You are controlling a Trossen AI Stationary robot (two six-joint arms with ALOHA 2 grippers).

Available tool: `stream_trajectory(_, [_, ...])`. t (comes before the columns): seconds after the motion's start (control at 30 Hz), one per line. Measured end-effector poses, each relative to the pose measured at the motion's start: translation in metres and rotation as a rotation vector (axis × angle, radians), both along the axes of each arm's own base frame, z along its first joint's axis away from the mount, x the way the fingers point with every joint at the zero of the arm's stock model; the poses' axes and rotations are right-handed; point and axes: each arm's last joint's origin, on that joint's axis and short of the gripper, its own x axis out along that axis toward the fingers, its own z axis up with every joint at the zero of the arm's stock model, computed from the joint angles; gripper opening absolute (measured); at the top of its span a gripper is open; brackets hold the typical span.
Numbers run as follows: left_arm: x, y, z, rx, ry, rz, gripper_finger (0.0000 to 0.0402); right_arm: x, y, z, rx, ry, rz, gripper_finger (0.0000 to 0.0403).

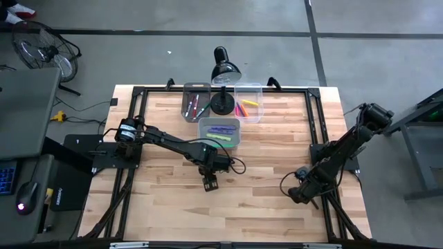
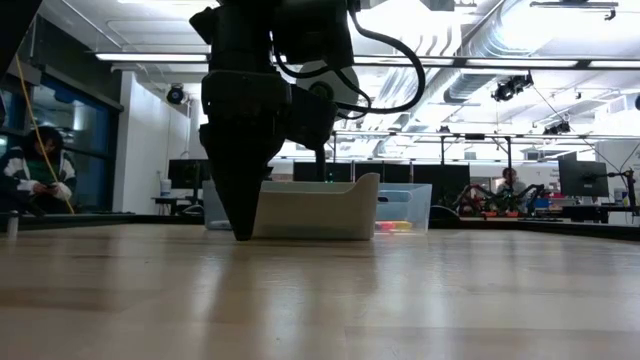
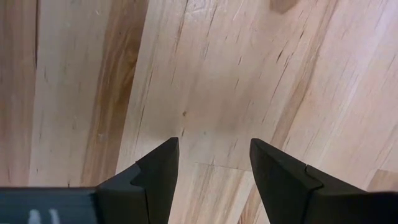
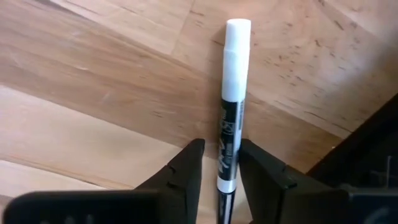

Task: Pick & Place Markers
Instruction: Put the medium black marker into the black bin

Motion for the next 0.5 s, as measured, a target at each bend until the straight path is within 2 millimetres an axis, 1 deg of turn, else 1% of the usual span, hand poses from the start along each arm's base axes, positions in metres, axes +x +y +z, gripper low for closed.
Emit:
stream_trajectory(0.33, [0.0000,0.0000,0.0000,-0.002,0.001,0.010,0.0193,0.0003,0.0003,0.0000,0.002,-0.007,0.009,0.0028])
stream_trajectory(0.4, [0.0000,0.0000,0.0000,-0.002,0.001,0.010,0.0193,0.0003,0.0003,0.0000,0.002,-0.006,0.010,0.0023])
stream_trajectory(0.5, [0.0000,0.0000,0.0000,-0.002,0.001,0.010,0.0193,0.0003,0.0003,0.0012,0.012,-0.012,0.010,0.0027])
